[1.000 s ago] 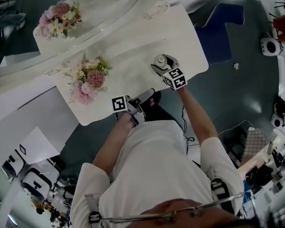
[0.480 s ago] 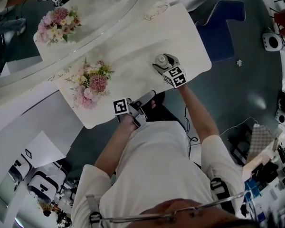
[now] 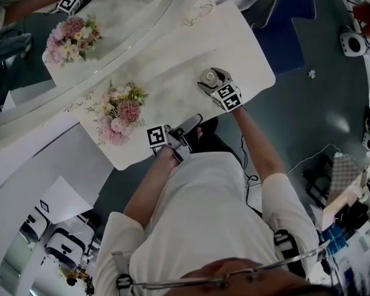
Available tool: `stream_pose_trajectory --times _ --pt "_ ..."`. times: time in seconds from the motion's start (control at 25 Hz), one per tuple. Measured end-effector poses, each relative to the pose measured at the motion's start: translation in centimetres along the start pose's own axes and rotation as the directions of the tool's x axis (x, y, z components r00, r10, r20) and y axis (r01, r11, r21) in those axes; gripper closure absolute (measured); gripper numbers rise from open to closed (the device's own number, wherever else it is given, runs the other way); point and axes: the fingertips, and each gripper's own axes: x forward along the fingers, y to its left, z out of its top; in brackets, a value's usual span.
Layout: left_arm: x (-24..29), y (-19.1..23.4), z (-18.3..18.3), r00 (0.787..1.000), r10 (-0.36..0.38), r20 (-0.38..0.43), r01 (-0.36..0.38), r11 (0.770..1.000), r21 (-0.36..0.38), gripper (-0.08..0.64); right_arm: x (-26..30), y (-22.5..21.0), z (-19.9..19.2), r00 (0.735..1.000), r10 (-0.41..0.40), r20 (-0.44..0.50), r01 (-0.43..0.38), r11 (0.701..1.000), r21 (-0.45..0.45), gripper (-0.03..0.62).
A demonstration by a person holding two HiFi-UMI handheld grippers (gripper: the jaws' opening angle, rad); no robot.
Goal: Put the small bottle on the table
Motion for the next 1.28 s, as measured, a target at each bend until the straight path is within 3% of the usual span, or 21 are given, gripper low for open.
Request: stream_pose_trajectory --times 0.36,0.76,0.96,1.28 --pt "0.3 -1.5 1.0 1.000 -0.018 -0.007 0.018 1.000 0.011 0.209 0.3 0.9 -0.6 0.998 0.009 -0.067 -0.011 0.999 -0.035 0.221" --pt "0.1 -1.9 1.2 0.999 -0.043 0.002 0.043 0.999 -0.033 0.209 -1.3 1.1 1.6 1.000 -0.009 -0.018 0.009 1.000 0.025 0.221" --pt "1.1 -2.2 1.1 0.997 -0.080 0.017 0.081 0.995 -0.054 0.209 -4.3 1.0 3.3 1.000 -0.018 0.010 0.018 1.000 0.003 0.255" --pt "2.4 -3.1 -0.5 0.990 -0.120 0.074 0.122 0.992 -0.019 0.209 -10.0 1.4 5.3 0.997 0.010 0.081 -0.008 1.000 -0.021 0.339"
